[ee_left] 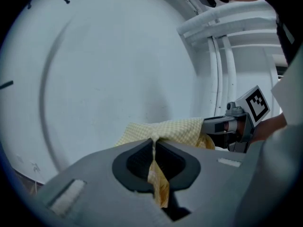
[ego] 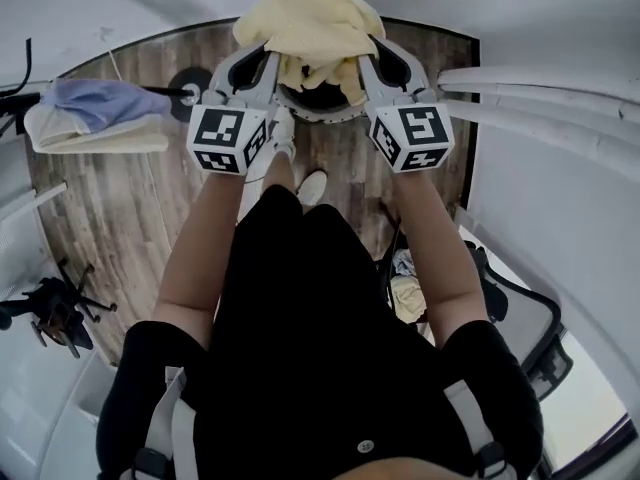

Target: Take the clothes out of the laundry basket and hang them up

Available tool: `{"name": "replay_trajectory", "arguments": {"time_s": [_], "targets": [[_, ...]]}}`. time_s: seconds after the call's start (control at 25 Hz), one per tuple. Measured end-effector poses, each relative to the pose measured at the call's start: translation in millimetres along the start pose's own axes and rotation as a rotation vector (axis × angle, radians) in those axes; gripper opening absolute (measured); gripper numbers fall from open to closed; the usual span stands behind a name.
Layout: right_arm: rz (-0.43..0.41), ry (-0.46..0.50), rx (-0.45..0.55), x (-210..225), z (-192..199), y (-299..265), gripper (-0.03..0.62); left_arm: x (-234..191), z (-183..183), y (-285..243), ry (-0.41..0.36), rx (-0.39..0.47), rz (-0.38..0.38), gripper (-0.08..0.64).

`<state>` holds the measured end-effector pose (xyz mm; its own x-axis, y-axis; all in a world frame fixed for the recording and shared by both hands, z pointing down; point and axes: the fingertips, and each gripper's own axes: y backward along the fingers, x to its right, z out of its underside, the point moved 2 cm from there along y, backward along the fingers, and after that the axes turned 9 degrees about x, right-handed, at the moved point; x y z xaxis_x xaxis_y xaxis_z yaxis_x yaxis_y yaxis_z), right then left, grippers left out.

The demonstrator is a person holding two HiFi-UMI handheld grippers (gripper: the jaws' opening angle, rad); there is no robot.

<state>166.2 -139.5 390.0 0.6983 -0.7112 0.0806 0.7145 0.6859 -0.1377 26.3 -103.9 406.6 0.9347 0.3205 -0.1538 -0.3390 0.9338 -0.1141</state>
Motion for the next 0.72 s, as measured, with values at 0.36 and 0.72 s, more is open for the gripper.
{"name": "replay_trajectory", "arguments": {"time_s": [0.36,0.72], "targets": [[-0.181,-0.06,0.155,-108.1,-96.2,47.8,0.038,16.4,-98.7,132.9,-0.038,0.109,-0.122,0.006],[-0.38,-0.024,0.229,-229.4,-156.5,46.9,0.038,-11.5,-165.1,255.5,-0.028,0.187,-0.239,0.007]]}}
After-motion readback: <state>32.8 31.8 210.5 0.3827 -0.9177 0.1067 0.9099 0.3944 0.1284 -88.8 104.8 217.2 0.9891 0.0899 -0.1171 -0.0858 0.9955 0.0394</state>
